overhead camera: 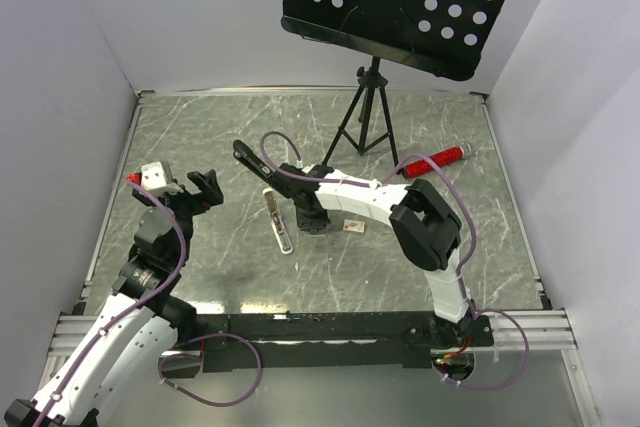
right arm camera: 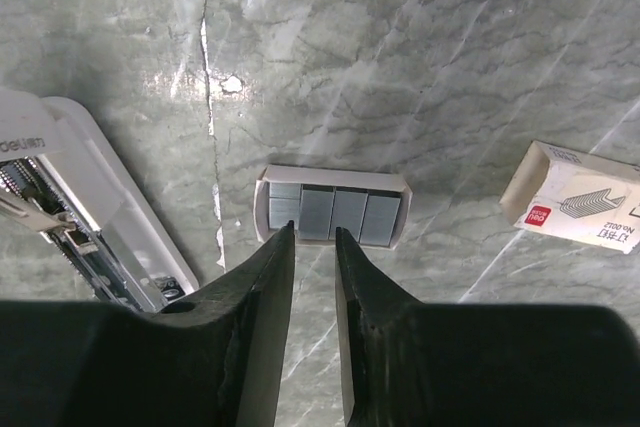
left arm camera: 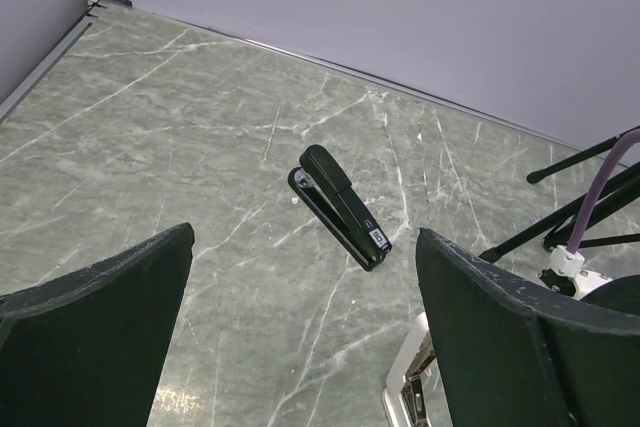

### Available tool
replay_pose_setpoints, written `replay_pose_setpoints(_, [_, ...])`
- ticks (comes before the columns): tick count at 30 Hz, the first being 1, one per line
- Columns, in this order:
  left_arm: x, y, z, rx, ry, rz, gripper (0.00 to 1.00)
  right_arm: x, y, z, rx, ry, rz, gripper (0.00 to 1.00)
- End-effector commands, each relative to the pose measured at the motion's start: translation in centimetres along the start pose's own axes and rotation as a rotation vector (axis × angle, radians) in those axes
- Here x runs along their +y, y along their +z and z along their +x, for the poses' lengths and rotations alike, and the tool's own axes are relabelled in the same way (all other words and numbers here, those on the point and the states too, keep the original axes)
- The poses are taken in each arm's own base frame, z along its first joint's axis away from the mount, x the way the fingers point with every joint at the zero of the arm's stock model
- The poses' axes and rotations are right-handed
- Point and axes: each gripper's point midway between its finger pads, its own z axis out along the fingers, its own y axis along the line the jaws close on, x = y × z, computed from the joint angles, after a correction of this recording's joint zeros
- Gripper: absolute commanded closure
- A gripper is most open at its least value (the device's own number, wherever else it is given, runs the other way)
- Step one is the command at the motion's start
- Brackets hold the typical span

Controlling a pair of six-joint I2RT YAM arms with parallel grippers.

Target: Load the staples into the stapler

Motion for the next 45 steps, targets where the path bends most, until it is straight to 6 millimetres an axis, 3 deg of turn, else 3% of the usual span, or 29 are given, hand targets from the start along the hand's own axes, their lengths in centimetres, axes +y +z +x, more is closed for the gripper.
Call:
replay_pose_setpoints(1, [-0.2,0.0,-1.1,-0.042,-0.011,0.008,0.03,0.1,0.3,-0.5,-0.002,0.02,0.007,0.7])
replay_pose_setpoints(11, [-0.3,0.0,-1.0,-0.038,-0.006,0.013,0.03,0.7,0.8,-0.5,0.003,-0.002,-0.015,0.76])
replay_pose_setpoints(23, [-0.4,0.0,-0.8,-0.034,-0.002,0.019,0.03,1.5,0.8,-0.9,-0.013,-0.02,-0.062,0.73])
replay_pose_setpoints(36, [-0.6,0.0,-0.8,-0.032,-0.001,0.028,0.03,0.0,2.8,-0.2,0.017,-0.005,0.026,0.67])
replay_pose_setpoints(43, [-0.6,0.1,-0.6,-0.027,0.002,0.028,0.03,-0.3,2.7,-0.3,0.009,-0.062,0.034,0.74])
replay_pose_setpoints(45, [-0.7,0.1,-0.6,-0.028,0.003,0.03,0.03,-0.5,2.3,-0.5,-0.001,-0.081,0.032,0.81])
